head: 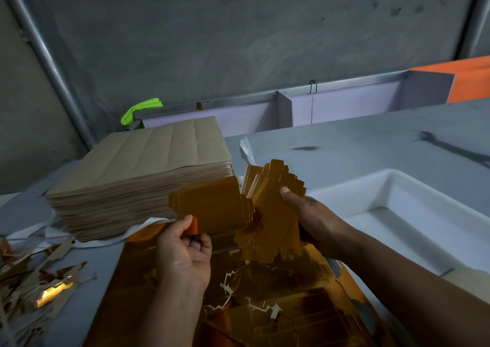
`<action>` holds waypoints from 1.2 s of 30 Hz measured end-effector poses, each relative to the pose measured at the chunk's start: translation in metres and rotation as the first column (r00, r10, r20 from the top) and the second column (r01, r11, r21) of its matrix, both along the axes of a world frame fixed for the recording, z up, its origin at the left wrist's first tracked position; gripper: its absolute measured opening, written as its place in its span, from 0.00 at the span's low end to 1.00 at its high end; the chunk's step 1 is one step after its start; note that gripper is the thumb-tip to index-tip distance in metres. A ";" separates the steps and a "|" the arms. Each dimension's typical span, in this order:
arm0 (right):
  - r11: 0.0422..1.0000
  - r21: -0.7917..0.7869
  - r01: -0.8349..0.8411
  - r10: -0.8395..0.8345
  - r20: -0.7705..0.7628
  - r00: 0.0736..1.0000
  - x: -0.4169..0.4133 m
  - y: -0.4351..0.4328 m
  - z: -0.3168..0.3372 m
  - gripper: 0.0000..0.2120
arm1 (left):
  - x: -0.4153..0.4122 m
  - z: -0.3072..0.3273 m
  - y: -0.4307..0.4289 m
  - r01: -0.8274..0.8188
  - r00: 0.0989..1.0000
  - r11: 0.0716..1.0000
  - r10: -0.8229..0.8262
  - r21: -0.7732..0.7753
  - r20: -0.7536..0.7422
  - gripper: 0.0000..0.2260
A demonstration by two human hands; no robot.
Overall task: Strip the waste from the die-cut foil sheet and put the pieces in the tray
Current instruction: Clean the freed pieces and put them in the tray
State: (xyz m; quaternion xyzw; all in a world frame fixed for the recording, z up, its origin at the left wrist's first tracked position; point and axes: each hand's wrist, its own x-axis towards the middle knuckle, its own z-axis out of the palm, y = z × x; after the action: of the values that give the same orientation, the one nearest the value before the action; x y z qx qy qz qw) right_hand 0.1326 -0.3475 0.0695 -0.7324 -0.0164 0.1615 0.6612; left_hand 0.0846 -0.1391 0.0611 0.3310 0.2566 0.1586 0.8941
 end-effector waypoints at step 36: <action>0.999 0.041 0.031 -0.032 0.021 0.999 0.002 -0.001 -0.003 0.17 | -0.013 -0.008 -0.075 0.261 0.959 0.962 -0.249 0.083 -0.137 0.13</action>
State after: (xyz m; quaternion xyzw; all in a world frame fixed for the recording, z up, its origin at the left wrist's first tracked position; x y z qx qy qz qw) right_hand 0.1349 -0.3487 0.0668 -0.7207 -0.0153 0.1426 0.6782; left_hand 0.0716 -0.2145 0.0532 0.4151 0.2590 0.0335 0.8715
